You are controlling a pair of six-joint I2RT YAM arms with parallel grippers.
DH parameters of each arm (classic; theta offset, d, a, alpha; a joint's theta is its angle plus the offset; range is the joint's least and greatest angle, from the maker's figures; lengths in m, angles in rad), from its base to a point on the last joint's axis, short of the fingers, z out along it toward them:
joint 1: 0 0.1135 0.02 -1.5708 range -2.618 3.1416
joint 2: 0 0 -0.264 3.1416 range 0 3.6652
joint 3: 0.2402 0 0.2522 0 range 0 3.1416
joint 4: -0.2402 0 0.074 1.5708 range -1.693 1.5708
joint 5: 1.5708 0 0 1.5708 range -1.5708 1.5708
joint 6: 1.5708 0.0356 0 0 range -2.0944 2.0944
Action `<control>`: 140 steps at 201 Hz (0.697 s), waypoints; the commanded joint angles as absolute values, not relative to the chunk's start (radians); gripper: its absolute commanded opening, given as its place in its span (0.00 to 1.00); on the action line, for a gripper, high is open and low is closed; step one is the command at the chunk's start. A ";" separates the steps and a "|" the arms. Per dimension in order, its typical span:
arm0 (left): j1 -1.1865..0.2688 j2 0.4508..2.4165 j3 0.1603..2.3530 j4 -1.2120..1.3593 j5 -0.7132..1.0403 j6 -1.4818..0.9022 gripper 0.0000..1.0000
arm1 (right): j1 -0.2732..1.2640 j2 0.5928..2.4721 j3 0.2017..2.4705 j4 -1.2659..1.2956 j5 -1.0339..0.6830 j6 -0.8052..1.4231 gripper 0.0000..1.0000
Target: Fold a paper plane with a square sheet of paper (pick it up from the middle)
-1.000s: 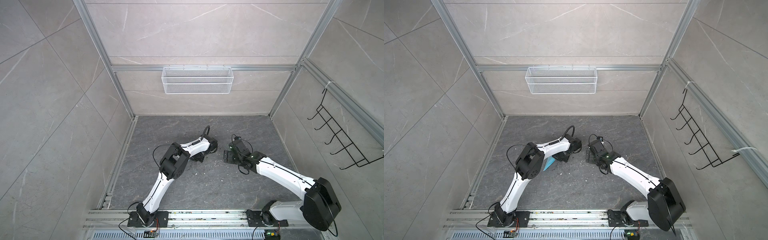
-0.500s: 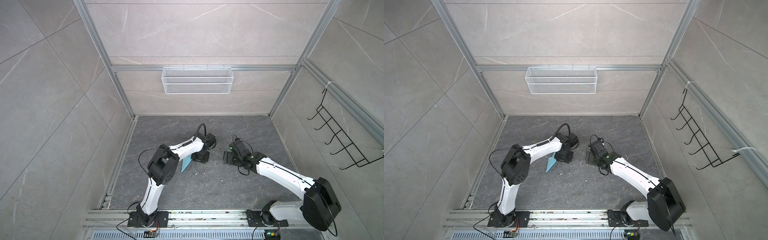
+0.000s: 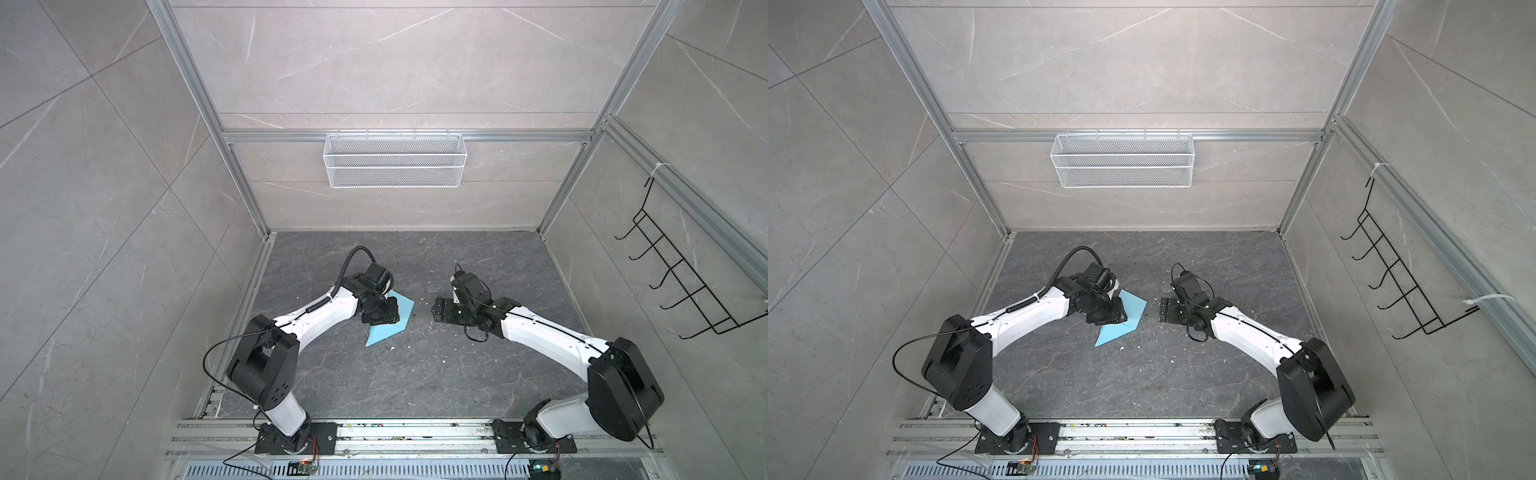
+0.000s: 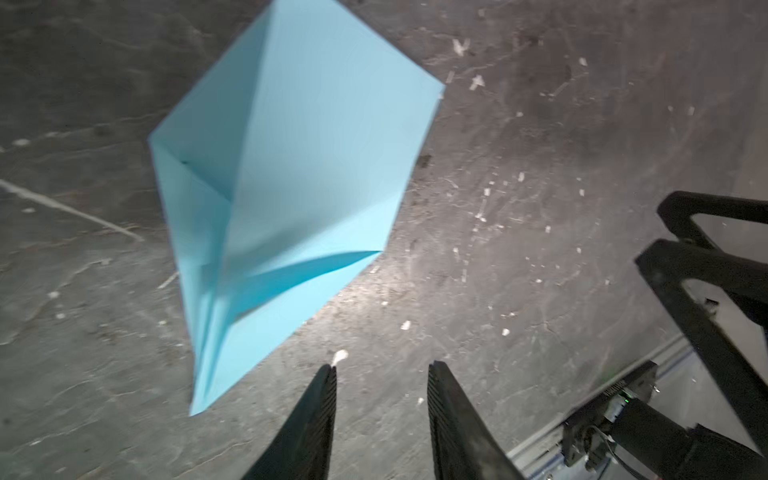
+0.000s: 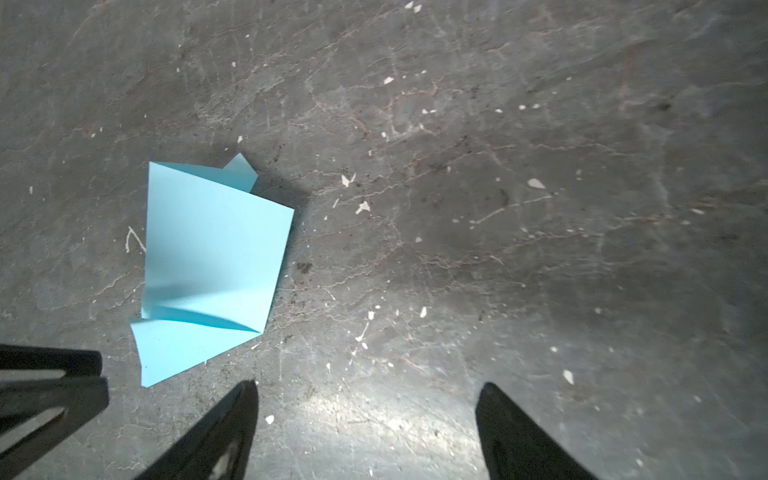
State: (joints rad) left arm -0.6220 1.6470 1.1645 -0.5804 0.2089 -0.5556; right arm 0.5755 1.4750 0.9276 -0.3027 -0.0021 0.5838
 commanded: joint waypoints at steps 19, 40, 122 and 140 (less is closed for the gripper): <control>-0.611 1.684 1.143 -0.564 0.091 -0.500 0.33 | 0.576 1.532 0.964 -0.238 -0.114 0.592 0.83; -0.604 1.716 1.144 -0.558 0.015 -0.507 0.29 | 0.576 1.543 0.966 -0.226 -0.142 0.605 0.83; -0.541 1.818 1.109 -0.506 0.049 -0.574 0.13 | 0.582 1.592 0.944 -0.116 -0.342 0.658 0.82; -0.525 1.832 1.093 -0.501 0.072 -0.604 0.11 | 0.586 1.626 0.940 -0.063 -0.415 0.700 0.82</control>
